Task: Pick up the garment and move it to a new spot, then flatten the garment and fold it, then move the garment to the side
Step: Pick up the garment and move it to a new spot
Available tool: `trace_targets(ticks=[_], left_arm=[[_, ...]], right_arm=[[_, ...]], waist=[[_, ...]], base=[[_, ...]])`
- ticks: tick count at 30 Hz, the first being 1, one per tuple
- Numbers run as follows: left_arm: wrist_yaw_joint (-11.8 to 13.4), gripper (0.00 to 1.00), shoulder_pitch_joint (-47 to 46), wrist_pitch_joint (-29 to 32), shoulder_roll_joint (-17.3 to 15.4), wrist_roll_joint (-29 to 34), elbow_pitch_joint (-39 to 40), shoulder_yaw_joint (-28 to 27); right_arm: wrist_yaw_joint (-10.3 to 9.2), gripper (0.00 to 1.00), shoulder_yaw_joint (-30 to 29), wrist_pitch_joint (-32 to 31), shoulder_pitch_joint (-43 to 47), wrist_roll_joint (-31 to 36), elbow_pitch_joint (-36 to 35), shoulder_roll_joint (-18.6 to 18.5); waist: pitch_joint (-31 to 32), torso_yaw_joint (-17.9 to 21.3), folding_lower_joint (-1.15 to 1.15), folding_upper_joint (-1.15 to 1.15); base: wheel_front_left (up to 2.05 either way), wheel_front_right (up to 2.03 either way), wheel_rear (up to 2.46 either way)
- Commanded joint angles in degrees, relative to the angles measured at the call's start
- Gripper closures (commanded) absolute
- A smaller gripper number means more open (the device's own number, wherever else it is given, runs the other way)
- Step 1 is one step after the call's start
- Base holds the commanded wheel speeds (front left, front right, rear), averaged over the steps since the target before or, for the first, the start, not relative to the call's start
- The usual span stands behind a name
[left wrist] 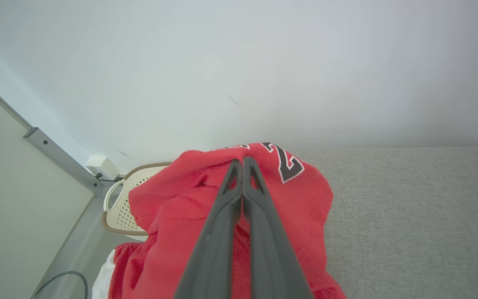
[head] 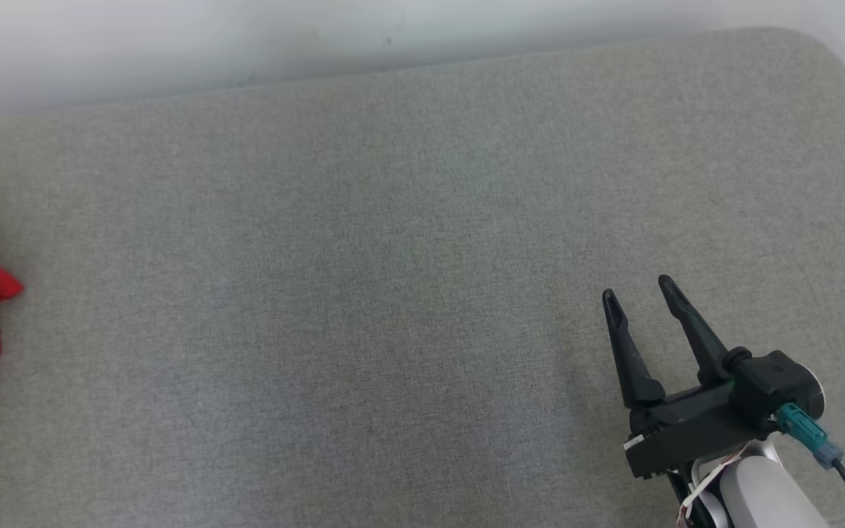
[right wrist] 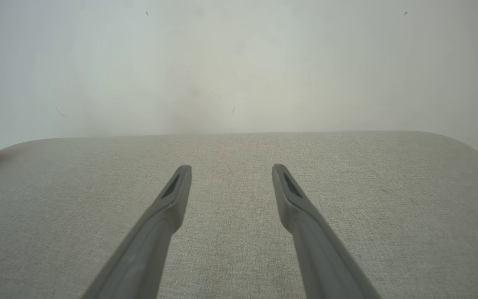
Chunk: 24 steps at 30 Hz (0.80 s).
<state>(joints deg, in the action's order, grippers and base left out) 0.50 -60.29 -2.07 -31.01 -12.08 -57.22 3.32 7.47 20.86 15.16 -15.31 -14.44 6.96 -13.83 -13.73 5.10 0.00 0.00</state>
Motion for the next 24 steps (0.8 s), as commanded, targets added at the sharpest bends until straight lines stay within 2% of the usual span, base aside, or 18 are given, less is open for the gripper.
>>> trace_targets(ticks=[1, 6, 11, 24], left_arm=[[-0.3, 1.00, -0.6, -0.5, -0.2, 0.3, 0.3, 0.4], [-2.0, 1.00, -2.6, -2.3, 0.5, 0.8, 3.2, 2.1], [-4.9, 1.00, -4.4, -2.4, 2.3, 1.2, 7.9, 5.0], [-7.3, 1.00, -0.9, 2.9, 8.0, -0.6, 25.7, 13.0]], right_arm=[[0.03, 0.00, 0.2, 0.2, 0.5, -0.2, 0.0, 0.1], [0.04, 0.00, 0.4, 0.2, 0.8, -0.4, 0.4, 0.7], [0.03, 0.00, 0.3, 0.2, 1.5, -0.6, 0.7, 1.6], [0.04, 0.00, -0.6, 0.2, 3.0, -0.7, 0.9, 3.6]], waist=[[0.8, -0.3, 0.00, 0.00], [2.3, -0.2, 0.00, 0.00], [4.3, 0.5, 0.00, 0.00], [7.8, 5.3, 0.00, 0.00]], base=[[0.00, 0.00, 0.00], [0.00, 0.00, 0.00], [0.00, 0.00, 0.00], [0.00, 0.00, 0.00]])
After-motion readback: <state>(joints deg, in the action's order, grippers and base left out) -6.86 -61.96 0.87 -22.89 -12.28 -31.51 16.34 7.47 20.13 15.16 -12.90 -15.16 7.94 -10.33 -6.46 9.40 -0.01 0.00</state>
